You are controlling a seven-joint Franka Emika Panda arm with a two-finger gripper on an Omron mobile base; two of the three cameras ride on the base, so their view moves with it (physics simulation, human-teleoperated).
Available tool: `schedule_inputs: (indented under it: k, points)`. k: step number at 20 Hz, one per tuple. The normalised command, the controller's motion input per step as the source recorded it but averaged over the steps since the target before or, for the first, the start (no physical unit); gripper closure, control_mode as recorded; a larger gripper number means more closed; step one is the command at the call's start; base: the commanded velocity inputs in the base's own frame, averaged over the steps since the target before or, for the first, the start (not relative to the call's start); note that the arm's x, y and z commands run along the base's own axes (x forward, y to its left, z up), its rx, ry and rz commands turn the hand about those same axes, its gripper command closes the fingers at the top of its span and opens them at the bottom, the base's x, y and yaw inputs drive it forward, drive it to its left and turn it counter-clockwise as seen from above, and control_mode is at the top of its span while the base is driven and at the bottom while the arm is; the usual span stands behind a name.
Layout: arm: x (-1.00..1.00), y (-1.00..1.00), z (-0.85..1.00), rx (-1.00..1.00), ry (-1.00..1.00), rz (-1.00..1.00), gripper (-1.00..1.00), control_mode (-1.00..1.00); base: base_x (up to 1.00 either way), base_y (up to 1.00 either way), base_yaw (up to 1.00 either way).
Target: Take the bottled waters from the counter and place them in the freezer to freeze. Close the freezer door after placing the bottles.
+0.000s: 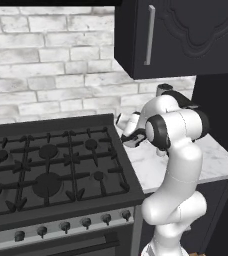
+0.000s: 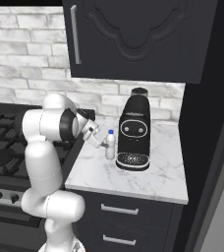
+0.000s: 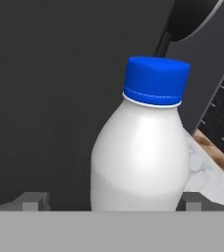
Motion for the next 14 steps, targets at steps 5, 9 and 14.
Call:
schedule_inputs:
  k: [5,9,14]
  points:
    - [0.0,-0.1,0.0,-0.03,0.0,0.0,-1.0,-1.0,0.0,0.0,0.0]
    - [0.0,-0.04,0.0,-0.06,0.0,0.0,-1.0,-1.0,0.0,0.0,0.0]
    - [0.0,0.0,0.0,-0.02,0.0,0.0,-1.0,-1.0,0.0,0.0,0.0]
